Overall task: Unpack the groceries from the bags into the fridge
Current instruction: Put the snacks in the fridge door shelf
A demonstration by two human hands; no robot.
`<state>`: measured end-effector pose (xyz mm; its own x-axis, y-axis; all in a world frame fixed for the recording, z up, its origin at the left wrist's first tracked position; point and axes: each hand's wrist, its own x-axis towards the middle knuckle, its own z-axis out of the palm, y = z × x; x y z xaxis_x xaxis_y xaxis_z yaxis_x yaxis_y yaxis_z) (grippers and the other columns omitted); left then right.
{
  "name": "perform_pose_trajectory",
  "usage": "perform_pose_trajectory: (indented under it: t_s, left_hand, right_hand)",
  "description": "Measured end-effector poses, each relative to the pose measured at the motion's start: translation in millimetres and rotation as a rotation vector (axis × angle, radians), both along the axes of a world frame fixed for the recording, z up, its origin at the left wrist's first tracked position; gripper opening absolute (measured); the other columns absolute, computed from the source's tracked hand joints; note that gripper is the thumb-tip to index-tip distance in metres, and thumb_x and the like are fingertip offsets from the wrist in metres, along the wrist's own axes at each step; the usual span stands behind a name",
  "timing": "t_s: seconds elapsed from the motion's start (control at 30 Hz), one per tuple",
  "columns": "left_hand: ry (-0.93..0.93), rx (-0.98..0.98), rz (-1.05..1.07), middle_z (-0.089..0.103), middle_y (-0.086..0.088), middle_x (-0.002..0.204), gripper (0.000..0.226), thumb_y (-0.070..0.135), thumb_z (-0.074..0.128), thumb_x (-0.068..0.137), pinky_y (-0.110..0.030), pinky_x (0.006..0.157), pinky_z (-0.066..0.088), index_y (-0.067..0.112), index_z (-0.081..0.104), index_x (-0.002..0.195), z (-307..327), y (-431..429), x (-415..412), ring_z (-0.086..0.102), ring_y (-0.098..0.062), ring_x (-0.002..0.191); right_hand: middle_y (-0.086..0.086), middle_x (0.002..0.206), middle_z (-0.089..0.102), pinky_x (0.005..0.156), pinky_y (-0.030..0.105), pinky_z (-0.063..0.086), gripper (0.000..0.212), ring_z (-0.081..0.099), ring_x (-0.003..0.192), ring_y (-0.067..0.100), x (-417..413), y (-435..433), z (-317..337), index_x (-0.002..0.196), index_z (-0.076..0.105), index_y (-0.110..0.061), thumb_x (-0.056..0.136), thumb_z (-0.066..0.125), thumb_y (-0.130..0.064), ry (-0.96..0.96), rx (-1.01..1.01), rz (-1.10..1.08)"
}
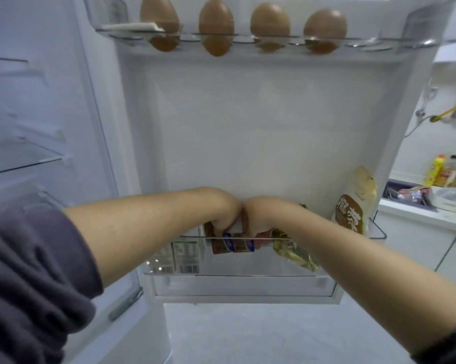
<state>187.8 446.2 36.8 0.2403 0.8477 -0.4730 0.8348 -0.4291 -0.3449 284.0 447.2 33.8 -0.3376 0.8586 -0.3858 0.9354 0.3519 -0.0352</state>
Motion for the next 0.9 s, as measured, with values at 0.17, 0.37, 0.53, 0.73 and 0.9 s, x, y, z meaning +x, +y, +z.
perform_pose_trajectory:
  t_s: [0.17,0.37,0.53,0.73,0.9]
  left_hand:
    - [0.0,0.012,0.024,0.057,0.003,0.072,0.012,0.024,0.068,0.089,-0.022,0.061,0.047,0.014,0.064,0.094,5,-4,-2,0.055,-0.018,0.066]
    - [-0.058,-0.07,0.122,0.068,0.002,0.091,0.049,0.057,0.071,0.077,-0.029,0.076,0.053,0.013,0.071,0.099,14,-3,-6,0.06,-0.018,0.079]
    - [-0.018,-0.086,0.072,0.061,0.006,0.081,0.024,0.042,0.075,0.08,-0.032,0.088,0.05,0.023,0.06,0.075,5,-7,-2,0.058,-0.018,0.085]
    - [0.059,-0.05,0.087,0.067,-0.002,0.107,0.048,0.045,0.075,0.079,-0.029,0.073,0.051,0.012,0.067,0.112,12,-12,-1,0.057,-0.019,0.086]
    - [-0.041,0.145,0.123,0.061,-0.008,0.123,0.051,0.038,0.068,0.088,-0.025,0.057,0.046,0.01,0.056,0.13,42,-39,-2,0.063,-0.023,0.096]
  right_hand:
    - [-0.005,0.051,0.064,0.062,0.026,0.051,0.014,0.062,0.057,0.015,5,-1,-1,0.066,0.069,-0.013,0.079,0.072,-0.014,-0.04,0.052,-0.027]
    - [-0.006,0.076,0.071,0.064,0.023,0.047,0.025,0.062,0.075,0.016,11,-8,4,0.092,0.077,-0.017,0.08,0.071,-0.039,-0.096,0.037,0.111]
    - [-0.002,0.095,0.073,0.068,0.025,0.048,0.031,0.065,0.09,0.02,13,-8,4,0.102,0.076,-0.021,0.08,0.073,-0.043,-0.098,0.065,0.176]
    - [-0.001,0.125,0.065,0.096,0.036,0.05,0.05,0.059,0.113,0.025,15,-10,11,0.128,0.064,-0.021,0.083,0.072,-0.043,-0.118,0.088,0.196]
    - [0.002,0.13,0.06,0.097,0.03,0.045,0.049,0.057,0.116,0.022,42,-26,32,0.136,0.055,-0.019,0.09,0.068,-0.03,0.205,0.236,0.068]
